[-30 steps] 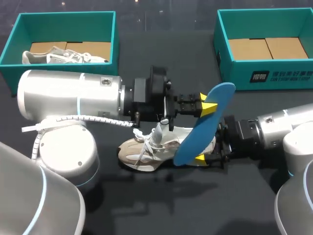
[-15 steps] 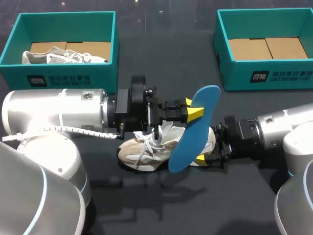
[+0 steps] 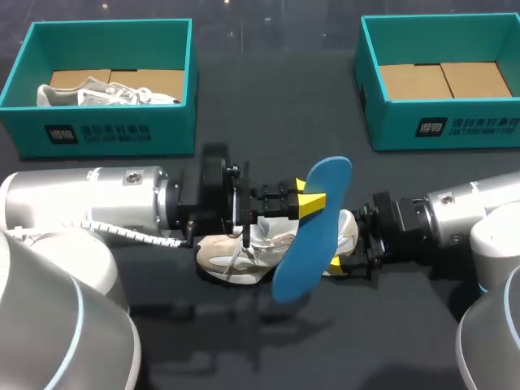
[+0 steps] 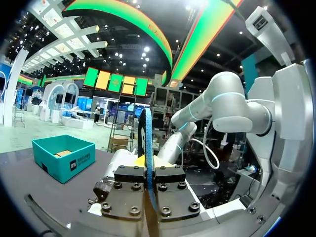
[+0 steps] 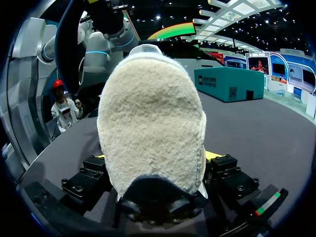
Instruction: Take the shoe out of the shoebox, open the shoe tongue, remove and reinsert the insole, then place the shoe into the shoebox
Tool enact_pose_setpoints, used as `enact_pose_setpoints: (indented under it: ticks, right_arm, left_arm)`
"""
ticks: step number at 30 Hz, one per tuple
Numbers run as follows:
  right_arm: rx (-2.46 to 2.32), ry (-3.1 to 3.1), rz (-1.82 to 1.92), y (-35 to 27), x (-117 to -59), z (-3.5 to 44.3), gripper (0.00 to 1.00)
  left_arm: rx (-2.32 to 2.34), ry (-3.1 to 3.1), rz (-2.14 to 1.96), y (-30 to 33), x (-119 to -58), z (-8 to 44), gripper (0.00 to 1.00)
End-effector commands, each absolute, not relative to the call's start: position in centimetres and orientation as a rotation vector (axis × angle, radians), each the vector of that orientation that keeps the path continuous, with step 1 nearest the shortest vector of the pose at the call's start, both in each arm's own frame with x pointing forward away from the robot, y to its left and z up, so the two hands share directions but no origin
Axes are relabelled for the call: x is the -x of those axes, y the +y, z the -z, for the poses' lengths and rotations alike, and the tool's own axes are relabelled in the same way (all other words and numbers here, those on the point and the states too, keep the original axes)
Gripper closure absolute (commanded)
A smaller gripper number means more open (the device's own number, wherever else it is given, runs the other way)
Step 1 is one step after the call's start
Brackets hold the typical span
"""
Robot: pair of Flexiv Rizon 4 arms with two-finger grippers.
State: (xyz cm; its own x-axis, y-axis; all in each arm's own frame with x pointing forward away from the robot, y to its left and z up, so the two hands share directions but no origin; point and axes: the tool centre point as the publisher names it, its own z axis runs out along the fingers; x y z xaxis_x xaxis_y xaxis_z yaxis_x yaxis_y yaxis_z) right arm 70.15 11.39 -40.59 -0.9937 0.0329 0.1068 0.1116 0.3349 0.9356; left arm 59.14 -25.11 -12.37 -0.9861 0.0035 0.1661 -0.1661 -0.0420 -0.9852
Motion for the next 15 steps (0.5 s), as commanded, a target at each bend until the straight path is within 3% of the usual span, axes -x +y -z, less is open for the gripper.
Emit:
enact_pose_setpoints:
  ticks: [1,15]
  right_arm:
    - [0.137,-2.513,1.763,11.52,-70.11,40.7,1.0]
    - [0.137,-2.513,1.763,11.52,-70.11,40.7,1.0]
  left_arm:
    - [-0.175,-2.083,-2.183,-22.85,-58.35,12.47,1.0]
    - [-0.171,-2.063,-2.169,-22.36,-58.43,12.67,1.0]
